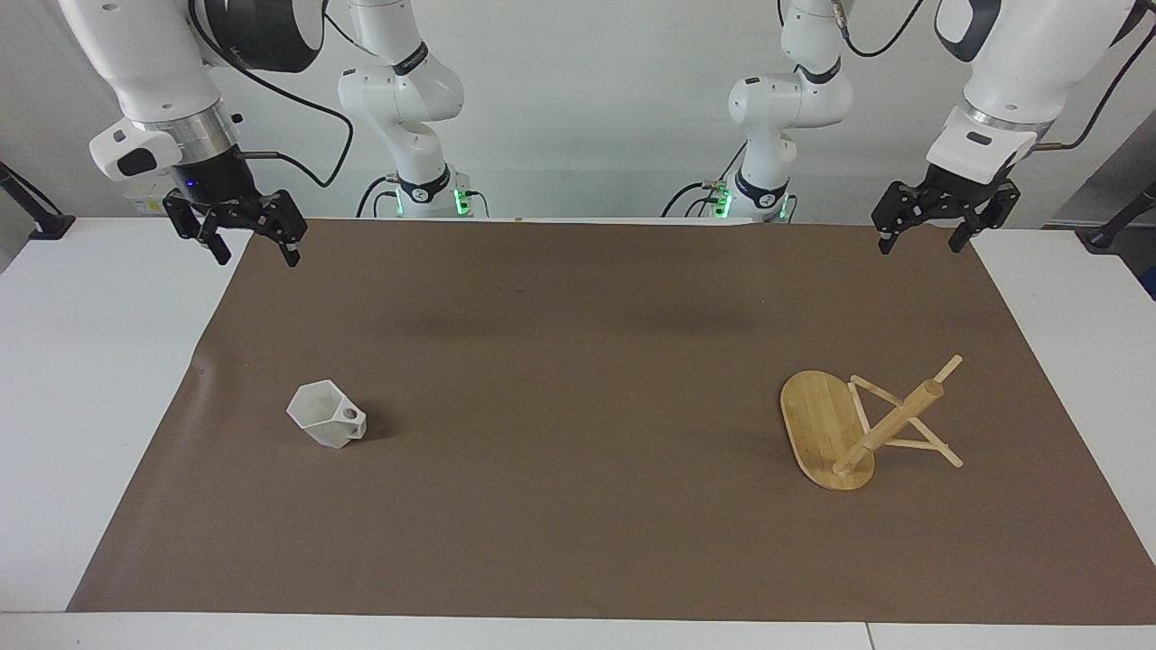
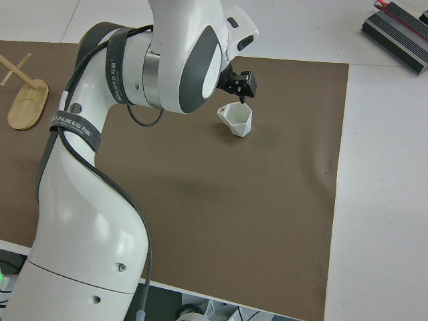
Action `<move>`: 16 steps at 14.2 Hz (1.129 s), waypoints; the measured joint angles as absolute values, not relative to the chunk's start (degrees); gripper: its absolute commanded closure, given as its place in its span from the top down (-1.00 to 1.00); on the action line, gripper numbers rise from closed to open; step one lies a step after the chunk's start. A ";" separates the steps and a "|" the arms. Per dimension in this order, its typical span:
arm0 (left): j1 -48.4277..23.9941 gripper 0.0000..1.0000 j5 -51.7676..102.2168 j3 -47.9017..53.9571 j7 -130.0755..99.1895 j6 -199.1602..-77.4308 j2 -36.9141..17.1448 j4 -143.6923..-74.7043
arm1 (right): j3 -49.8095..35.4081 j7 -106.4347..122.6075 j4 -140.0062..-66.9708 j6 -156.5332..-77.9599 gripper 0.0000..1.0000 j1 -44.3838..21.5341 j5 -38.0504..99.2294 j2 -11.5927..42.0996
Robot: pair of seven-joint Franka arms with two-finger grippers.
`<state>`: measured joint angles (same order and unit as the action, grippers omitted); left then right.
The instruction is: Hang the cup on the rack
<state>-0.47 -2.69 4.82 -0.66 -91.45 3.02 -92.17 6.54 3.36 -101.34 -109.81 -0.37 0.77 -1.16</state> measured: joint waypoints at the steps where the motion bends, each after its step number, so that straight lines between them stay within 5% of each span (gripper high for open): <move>1: -0.47 1.00 -2.69 4.82 -0.66 -91.45 3.02 -92.17 | 6.54 3.37 -102.16 -112.56 1.00 -0.37 0.77 0.40; 7: -0.45 1.00 -2.69 4.75 -0.66 -91.45 3.02 -92.17 | 6.87 3.72 -103.08 -125.54 1.00 0.04 0.77 11.16; 16: -0.47 1.00 -2.66 4.84 -0.63 -91.41 3.02 -92.18 | 7.02 8.46 -109.35 -133.60 0.90 0.85 0.77 15.54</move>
<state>-0.47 -2.66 4.84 -0.63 -91.41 3.02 -92.18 7.02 8.46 -109.35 -133.60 0.85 0.77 15.54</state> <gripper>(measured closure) 0.000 0.026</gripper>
